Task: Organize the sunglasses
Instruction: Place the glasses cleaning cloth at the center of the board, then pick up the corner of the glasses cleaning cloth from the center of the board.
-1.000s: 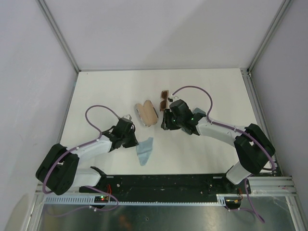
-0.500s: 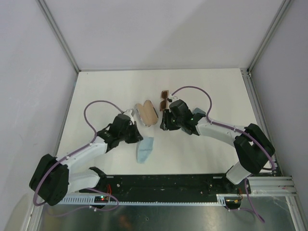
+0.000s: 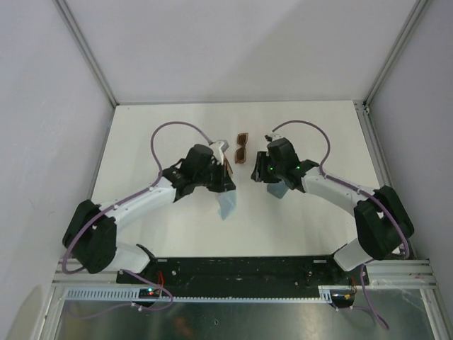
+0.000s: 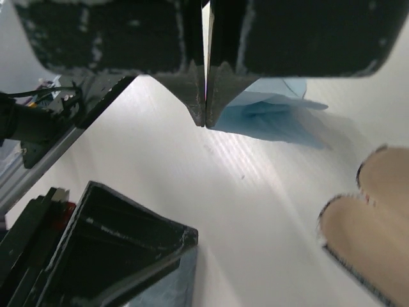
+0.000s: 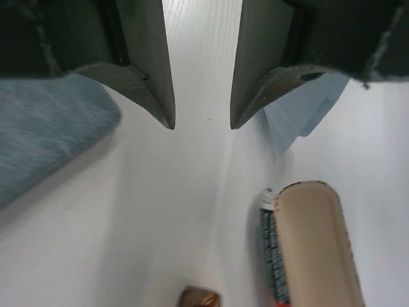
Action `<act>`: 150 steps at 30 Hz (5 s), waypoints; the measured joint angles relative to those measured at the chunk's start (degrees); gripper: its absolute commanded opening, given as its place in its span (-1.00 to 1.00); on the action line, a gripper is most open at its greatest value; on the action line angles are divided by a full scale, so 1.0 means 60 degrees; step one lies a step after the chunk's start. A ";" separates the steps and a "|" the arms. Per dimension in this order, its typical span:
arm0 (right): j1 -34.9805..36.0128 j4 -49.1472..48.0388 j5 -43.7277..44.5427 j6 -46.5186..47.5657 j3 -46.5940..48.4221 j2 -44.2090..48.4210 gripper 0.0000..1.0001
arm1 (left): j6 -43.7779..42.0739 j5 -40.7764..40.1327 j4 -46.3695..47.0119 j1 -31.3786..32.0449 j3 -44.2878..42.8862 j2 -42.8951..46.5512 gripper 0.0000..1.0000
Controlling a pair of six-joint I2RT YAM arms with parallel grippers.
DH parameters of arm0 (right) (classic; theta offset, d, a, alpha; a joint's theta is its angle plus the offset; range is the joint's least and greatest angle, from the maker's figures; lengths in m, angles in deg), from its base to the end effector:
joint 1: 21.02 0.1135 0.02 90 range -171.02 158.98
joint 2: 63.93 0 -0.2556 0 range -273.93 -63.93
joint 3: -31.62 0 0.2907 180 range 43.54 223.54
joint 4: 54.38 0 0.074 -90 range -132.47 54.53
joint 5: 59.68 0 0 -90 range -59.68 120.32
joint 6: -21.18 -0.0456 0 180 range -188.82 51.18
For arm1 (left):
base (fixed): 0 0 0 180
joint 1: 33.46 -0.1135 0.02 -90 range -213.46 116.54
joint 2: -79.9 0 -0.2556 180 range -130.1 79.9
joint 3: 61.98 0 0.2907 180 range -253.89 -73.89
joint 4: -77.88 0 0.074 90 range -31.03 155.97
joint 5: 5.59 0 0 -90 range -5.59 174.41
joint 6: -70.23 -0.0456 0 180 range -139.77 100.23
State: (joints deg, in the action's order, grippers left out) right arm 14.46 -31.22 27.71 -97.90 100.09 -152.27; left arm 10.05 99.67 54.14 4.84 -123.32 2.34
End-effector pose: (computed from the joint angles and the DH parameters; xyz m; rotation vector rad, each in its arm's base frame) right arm 0.3028 0.2184 0.1886 -0.1579 2.3982 0.6040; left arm 0.2551 -0.2167 0.2061 0.3282 2.3905 -0.8968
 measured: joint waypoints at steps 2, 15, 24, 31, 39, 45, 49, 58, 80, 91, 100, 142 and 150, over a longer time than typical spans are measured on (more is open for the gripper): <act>-0.0331 0.0106 -0.0018 0.0058 -0.0153 0.0291 -0.10 | -0.0153 0.0117 -0.0036 0.0000 -0.0612 -0.0444 -1.00; -0.1472 0.0820 0.0044 0.0379 -0.0452 0.1632 -0.10 | -0.1282 0.0809 -0.0233 0.0055 -0.2823 -0.1169 -0.99; -0.0783 0.0943 0.0368 0.0459 -0.0820 0.1293 -0.11 | -0.1224 0.0266 -0.0452 0.1122 0.0452 -0.1902 -1.00; 0.0138 0.0889 0.0455 0.0361 -0.0940 0.0601 -0.19 | -0.0936 -0.0124 -0.0331 0.1155 0.1075 -0.1337 -1.00; 0.0550 0.0641 0.0353 0.0160 -0.0973 0.0266 -0.19 | -0.0798 -0.0310 0.0029 0.1155 0.1443 -0.0976 -1.00; 0.0707 0.0601 0.0353 0.0106 -0.0976 0.0069 -0.20 | -0.0725 -0.0262 0.0146 0.1155 0.1687 -0.0976 -1.00; 0.0739 0.0481 0.0353 0.0117 -0.0973 -0.0175 -0.23 | -0.0718 -0.0259 0.0175 0.1155 0.1898 -0.0900 -0.99; 0.0765 0.0419 0.0353 0.0193 -0.0772 -0.0801 -0.23 | -0.0321 -0.0168 0.0288 0.1151 0.2466 -0.0313 -0.07; 0.1027 0.0321 0.1042 0.1111 0.0816 -0.2543 -0.49 | 0.0033 -0.0306 0.0379 -0.0874 0.2251 0.0758 -0.11; 0.1406 0.0463 0.1300 0.1140 0.0827 -0.2557 -0.99 | 0.0018 -0.0335 0.0390 -0.0889 0.1967 0.0459 -0.14; 0.1260 0.0845 0.1362 0.1122 0.0718 -0.2197 -1.00 | -0.0160 -0.0219 0.0390 -0.0889 0.1545 -0.0273 -0.17; 0.0499 0.0670 0.0259 0.1657 -0.0605 -0.0168 -1.00 | -0.1581 0.2794 0.0659 -0.0546 -0.3949 -0.6346 -0.04; 0.0470 0.0634 0.0204 0.1665 -0.0692 -0.0087 -1.00 | -0.1687 0.2834 0.0288 -0.0546 -0.3963 -0.6543 -0.24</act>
State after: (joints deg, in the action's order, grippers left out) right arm 17.28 -27.42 28.93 -87.91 95.94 -152.79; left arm -0.07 116.68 55.86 1.56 -147.10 -36.91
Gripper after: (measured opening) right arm 0.009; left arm 0.435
